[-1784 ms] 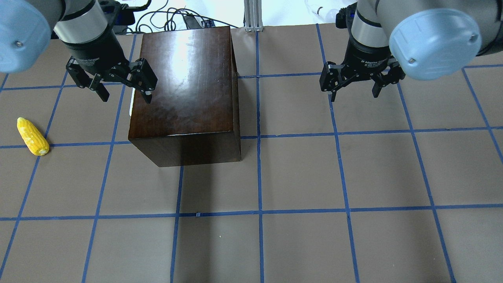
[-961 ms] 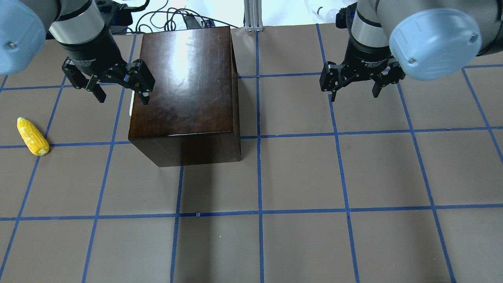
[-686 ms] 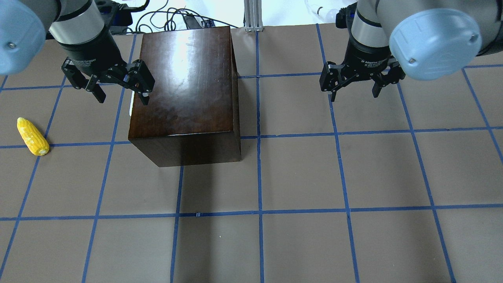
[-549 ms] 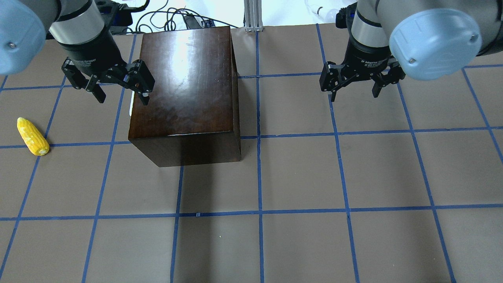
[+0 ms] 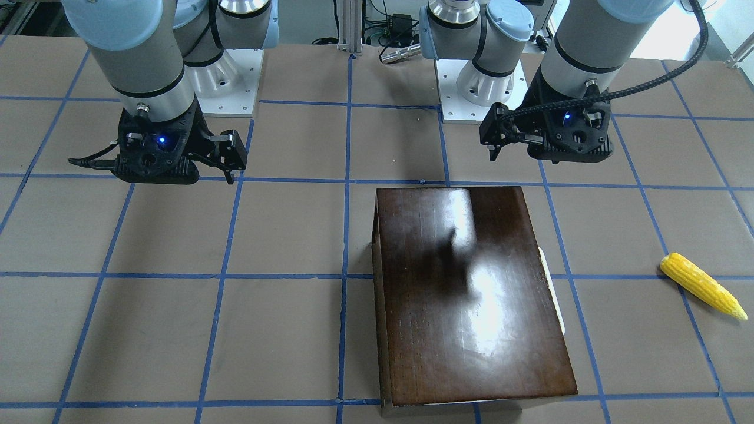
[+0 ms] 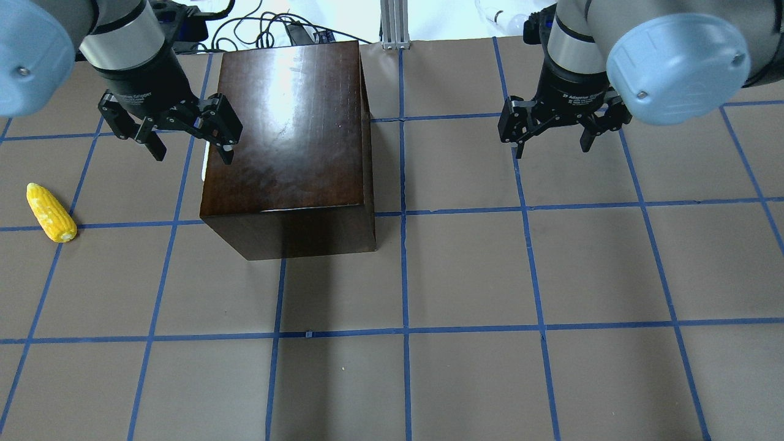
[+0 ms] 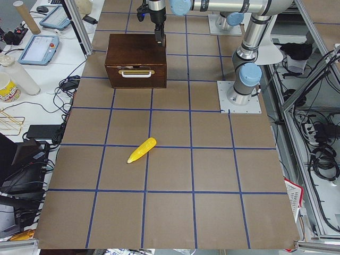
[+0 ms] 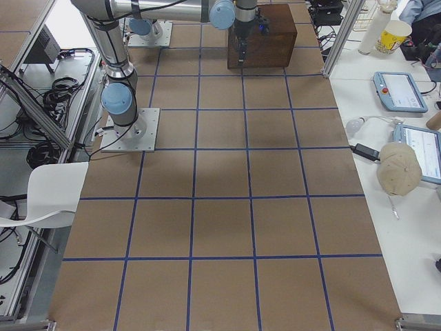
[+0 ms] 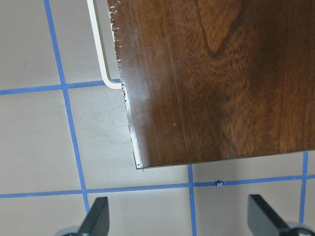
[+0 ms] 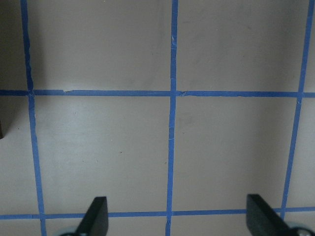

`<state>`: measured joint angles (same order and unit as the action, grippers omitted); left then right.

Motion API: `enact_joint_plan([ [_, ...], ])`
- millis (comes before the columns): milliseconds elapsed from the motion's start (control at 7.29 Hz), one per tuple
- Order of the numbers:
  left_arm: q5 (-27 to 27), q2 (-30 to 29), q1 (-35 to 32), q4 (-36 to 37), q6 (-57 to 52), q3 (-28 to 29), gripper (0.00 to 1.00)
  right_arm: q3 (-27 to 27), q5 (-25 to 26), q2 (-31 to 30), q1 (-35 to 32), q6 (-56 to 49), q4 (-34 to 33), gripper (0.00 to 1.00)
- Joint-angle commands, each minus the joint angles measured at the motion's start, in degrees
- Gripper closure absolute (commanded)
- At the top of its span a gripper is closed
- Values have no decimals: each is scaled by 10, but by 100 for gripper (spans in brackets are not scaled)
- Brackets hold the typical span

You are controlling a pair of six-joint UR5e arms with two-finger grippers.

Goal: Open drawer and put corn inside

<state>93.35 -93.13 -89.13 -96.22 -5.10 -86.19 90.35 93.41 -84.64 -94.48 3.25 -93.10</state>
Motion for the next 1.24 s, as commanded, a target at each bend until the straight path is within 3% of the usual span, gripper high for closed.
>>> enact_joint_plan([
  [0, 0, -5, 1, 2, 0, 1, 0, 0, 0, 0, 0, 0, 0, 0],
  [412, -2, -10, 11, 5, -6, 18, 0, 0, 0, 0, 0, 0, 0, 0],
  [686, -7, -7, 87, 12, -12, 30, 0, 0, 0, 0, 0, 0, -1, 0],
  [1098, -11, -50, 140, 103, -106, 19, 0, 0, 1, -1, 0, 0, -1, 0],
])
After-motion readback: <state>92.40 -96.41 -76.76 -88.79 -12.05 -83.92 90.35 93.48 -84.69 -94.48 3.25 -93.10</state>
